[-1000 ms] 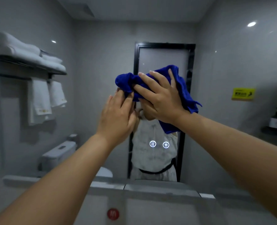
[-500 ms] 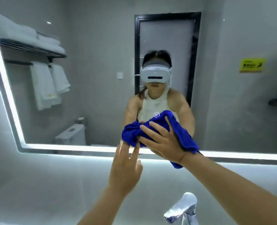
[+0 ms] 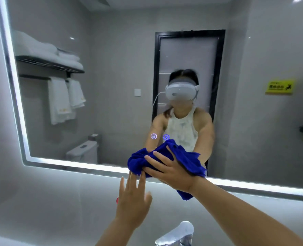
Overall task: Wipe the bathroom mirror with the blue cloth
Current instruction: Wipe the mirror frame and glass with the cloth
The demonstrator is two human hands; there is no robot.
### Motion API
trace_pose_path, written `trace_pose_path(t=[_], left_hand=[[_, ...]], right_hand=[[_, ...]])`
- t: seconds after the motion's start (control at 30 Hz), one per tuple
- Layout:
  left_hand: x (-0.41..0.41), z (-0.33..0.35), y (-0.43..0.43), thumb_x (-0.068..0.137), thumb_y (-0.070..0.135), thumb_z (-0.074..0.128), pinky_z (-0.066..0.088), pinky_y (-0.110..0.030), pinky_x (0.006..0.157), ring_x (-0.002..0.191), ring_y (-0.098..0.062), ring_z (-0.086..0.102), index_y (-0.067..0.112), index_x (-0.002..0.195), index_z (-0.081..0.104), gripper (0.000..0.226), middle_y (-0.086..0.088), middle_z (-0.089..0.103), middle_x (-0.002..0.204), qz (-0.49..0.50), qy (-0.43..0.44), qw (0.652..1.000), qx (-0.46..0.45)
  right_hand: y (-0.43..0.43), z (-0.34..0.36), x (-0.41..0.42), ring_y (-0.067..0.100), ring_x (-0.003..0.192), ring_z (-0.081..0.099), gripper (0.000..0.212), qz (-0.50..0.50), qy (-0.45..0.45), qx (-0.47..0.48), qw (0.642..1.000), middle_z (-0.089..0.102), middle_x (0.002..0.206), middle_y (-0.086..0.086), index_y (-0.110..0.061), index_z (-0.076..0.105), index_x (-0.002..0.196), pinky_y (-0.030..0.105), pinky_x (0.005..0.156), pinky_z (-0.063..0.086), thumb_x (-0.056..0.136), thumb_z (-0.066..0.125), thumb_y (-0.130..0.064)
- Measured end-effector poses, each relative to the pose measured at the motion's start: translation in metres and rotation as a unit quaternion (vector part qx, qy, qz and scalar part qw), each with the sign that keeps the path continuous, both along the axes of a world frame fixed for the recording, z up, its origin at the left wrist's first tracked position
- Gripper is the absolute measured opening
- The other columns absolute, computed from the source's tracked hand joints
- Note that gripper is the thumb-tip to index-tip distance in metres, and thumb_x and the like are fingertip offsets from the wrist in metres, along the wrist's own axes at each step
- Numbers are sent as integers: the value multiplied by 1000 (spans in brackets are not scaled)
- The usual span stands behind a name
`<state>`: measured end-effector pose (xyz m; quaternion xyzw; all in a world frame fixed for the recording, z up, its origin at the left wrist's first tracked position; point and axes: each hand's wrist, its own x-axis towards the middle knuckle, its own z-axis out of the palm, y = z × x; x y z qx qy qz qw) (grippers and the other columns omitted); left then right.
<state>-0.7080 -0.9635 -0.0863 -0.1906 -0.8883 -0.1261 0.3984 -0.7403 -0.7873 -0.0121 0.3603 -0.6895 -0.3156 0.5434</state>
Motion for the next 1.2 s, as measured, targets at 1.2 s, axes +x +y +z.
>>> trace_pose_path(t=[1.2], left_hand=[[3,272,96,79,31,34,26,-46,106,120,-24,46,11,116,52,46,-8,49,132,-74,110,979,153]], right_hand=[[66,247,20,30,119,42,39,48,11,-207,977,59,127,9,-19,64,111,55,106,21,86,41,-36]])
